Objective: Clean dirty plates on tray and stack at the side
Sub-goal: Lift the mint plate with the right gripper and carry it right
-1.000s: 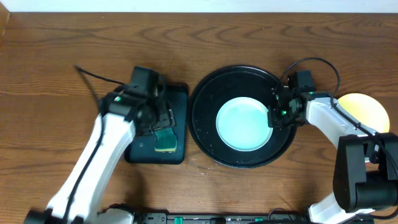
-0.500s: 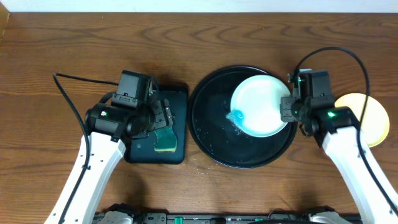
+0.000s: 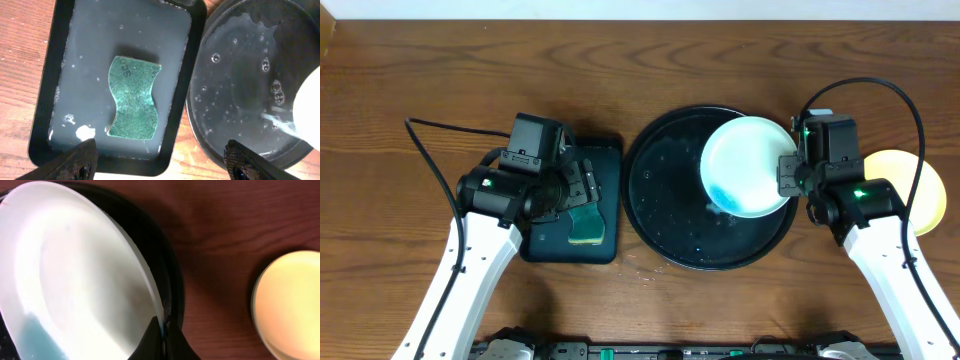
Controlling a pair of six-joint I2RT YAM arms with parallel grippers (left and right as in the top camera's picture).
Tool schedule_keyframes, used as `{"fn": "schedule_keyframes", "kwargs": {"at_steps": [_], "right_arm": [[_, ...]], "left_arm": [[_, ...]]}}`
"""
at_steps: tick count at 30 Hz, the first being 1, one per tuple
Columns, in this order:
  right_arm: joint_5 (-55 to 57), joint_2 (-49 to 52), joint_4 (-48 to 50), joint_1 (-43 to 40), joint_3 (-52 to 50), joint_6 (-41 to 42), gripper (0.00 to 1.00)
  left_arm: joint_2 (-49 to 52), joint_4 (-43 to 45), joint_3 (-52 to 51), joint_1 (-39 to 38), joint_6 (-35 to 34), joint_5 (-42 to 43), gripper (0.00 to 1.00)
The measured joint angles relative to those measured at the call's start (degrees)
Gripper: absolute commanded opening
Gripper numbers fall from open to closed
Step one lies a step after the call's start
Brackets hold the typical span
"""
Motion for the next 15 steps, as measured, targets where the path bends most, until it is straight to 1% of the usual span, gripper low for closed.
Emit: {"fn": "schedule_keyframes", "kwargs": {"at_steps": [3,5,15], "right_arm": [[1.42,0.0,1.84,1.11,0.02,-1.84,0.01],[3.54,0.0,2.16,3.39,0.02,-3.06,0.01],[23.85,0.0,2.01,20.39,0.02,-6.4,0.01]], "left_arm": [[0.0,0.0,0.0,0.0,0.0,0.02,0.82],[0.0,-0.02,0.0,0.0,0.0,0.0,0.82],[0.0,-0.02,0.0,0.0,0.0,0.0,0.82]]}}
